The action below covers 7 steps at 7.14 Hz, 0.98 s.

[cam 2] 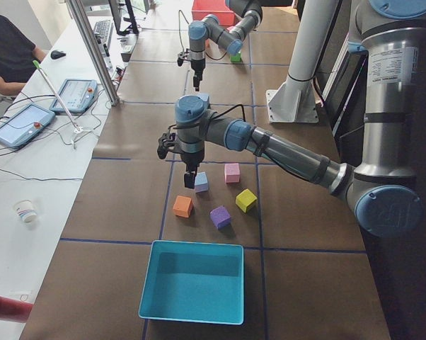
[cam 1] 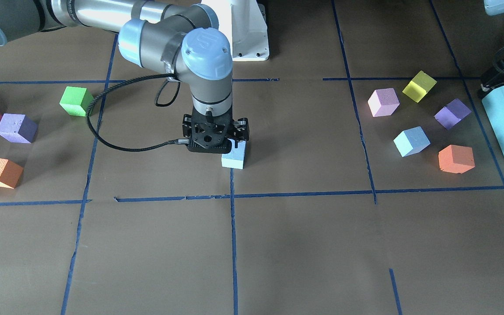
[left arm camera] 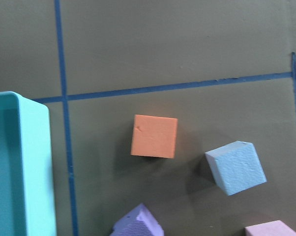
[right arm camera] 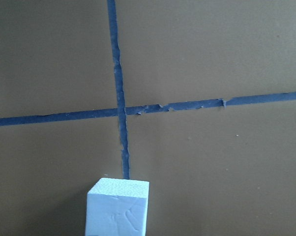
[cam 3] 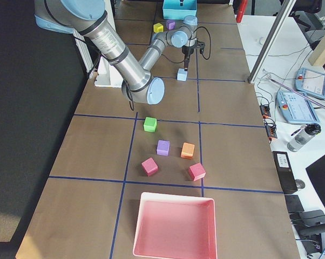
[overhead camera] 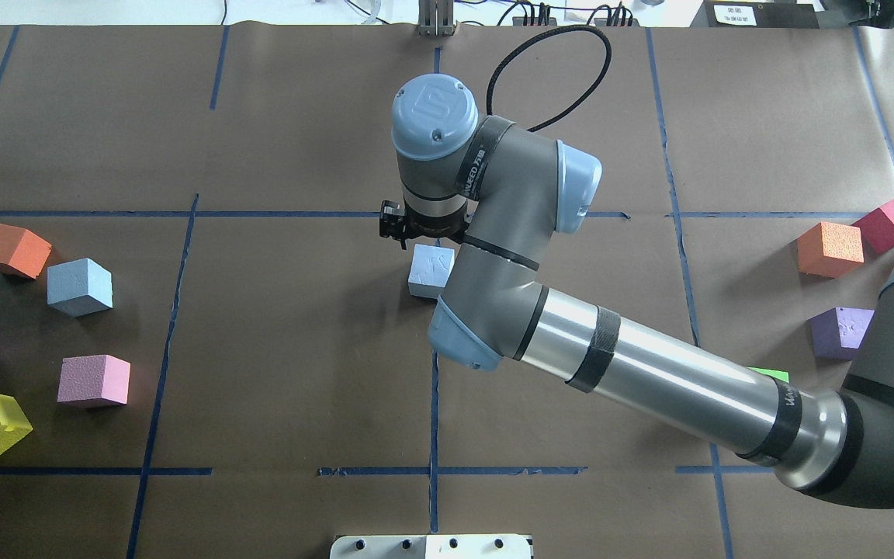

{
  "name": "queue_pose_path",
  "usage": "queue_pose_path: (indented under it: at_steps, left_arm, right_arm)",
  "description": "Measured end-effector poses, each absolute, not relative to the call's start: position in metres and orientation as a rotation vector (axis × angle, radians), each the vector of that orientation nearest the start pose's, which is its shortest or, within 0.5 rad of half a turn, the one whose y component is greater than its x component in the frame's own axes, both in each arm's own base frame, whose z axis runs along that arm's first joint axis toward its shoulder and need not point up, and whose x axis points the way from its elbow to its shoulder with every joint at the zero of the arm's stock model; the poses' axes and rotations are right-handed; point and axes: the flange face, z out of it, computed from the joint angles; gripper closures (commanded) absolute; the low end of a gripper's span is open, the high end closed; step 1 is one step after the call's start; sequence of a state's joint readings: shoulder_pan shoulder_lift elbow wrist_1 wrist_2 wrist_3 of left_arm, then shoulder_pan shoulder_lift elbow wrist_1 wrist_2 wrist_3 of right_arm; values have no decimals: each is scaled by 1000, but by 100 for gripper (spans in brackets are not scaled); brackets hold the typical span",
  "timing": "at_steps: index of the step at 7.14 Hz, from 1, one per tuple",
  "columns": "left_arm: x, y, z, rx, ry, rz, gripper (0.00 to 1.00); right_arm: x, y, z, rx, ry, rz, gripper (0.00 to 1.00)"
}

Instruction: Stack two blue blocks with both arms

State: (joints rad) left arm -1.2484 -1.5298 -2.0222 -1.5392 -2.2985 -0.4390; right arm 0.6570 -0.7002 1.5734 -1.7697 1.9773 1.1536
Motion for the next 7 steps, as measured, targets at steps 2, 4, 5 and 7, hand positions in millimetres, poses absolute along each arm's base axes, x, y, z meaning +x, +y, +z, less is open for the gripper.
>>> queue_pose_path:
  at_steps: [2, 4, 5, 7]
  left_arm:
    - [139, -463, 471, 84, 814, -84, 0]
    - [198, -464, 507, 112, 820, -193, 0]
    - [222, -460, 517, 116, 819, -232, 0]
    - [254, -450, 526, 111, 805, -267, 0]
  right_arm:
    - [-423, -522, 150, 24, -761, 37, 0]
    - [-345, -531, 175, 46, -780, -1, 0]
    - [-317, -535, 187, 56, -788, -11, 0]
    - [-285, -540, 203, 71, -789, -19, 0]
